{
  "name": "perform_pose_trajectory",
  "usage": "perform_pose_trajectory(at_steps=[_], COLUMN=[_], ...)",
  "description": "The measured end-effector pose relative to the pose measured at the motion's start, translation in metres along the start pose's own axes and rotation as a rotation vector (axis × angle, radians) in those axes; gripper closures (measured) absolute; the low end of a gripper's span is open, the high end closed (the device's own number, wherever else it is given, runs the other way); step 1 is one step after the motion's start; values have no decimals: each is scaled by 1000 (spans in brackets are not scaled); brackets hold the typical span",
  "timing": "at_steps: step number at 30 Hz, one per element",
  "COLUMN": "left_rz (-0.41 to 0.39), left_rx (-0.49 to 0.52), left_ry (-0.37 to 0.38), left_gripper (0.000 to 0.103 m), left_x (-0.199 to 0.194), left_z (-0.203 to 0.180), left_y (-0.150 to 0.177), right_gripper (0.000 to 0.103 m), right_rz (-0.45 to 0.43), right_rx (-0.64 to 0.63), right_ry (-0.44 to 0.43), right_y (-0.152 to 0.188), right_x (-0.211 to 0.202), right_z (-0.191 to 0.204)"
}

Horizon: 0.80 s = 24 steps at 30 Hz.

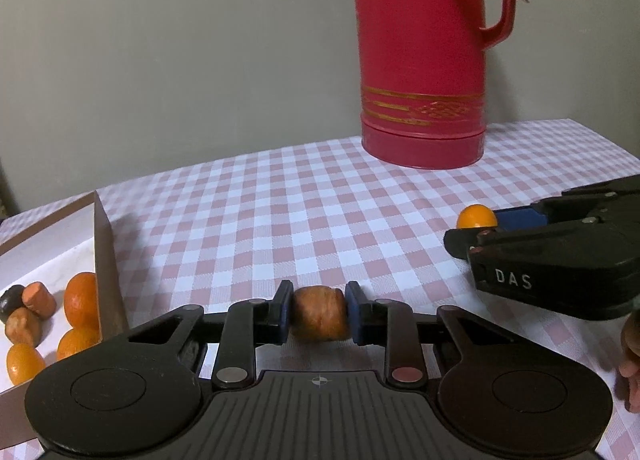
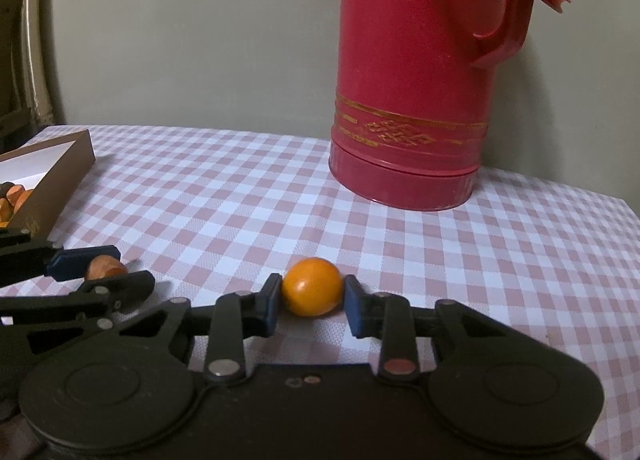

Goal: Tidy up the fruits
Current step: 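Grasp the small orange with the right tool while the left tool grasps the brown kiwi, then carry the held orange and kiwi over the tray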

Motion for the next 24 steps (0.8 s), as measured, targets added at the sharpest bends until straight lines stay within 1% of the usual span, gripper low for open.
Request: perform_pose_trajectory(at_steps=[7,13,19,24], left_rz=[-7,-83,-109,-122], left_rx=[13,16,-4,-8], left_ry=[2,-13,8,18], left_gripper=[75,75,75,75], left_x=[-9,-24,-41,-64], left_z=[-6,-7,-14,-24], left_y=[4,5,11,24], right_gripper=[79,80,80,80], right_rz=[-4,-22,-53,-90], right_rx=[-10,-24,-37,-34], right_ry=[8,24,44,55], right_y=[3,7,13,12], right_x=[-6,-14,-43,-74], right_z=[0,-2,-13,-17])
Point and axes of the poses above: each gripper's, at about its wrist camera, not at the fingertips, and x roughly the way its jaws point, z to its left, y to its underside, the point moved 2 cm from there along x, roughly the way its jaws point, and after that the axes turned 8 degrees about y, right-handed, at the moved point
